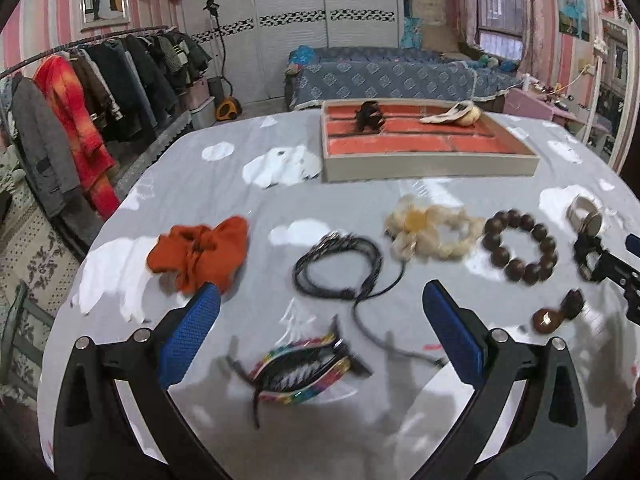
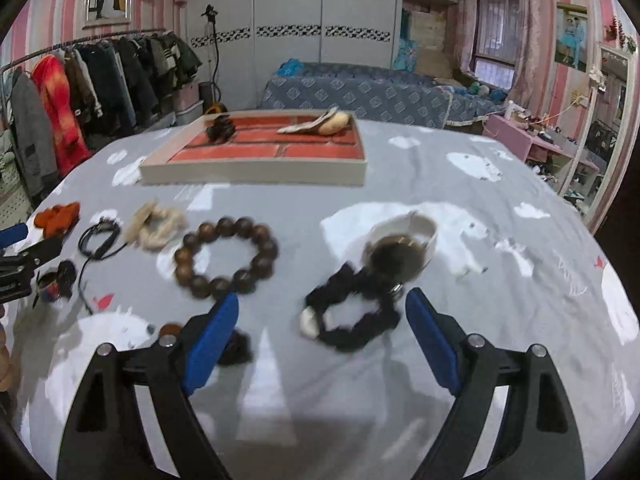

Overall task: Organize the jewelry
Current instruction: 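Withdraw both tools from the tray back toward the remaining jewelry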

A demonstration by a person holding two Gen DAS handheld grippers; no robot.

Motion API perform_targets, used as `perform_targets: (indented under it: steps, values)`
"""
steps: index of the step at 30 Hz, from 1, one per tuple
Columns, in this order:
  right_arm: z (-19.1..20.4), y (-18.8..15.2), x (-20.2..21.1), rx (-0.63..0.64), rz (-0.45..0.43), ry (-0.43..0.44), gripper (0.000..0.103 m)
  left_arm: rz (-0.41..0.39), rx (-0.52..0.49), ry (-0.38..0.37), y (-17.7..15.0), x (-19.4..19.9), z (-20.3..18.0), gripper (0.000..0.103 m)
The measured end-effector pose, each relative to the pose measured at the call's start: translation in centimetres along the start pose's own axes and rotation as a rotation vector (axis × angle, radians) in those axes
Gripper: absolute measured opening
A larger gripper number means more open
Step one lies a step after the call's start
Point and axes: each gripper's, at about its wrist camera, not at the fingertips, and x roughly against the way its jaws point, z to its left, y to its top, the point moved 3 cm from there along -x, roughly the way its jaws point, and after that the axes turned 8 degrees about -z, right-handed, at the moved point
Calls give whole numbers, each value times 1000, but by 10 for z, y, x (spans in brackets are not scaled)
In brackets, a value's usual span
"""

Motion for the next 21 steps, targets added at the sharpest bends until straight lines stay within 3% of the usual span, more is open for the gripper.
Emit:
perform_targets:
  steps: [15, 21]
  values:
    - [23, -30, 2, 25, 73, -11, 84, 101, 34, 8, -33, -19, 18, 98]
    - [24, -29, 2, 7, 70, -4, 83, 98, 42, 9, -33, -19, 17, 98]
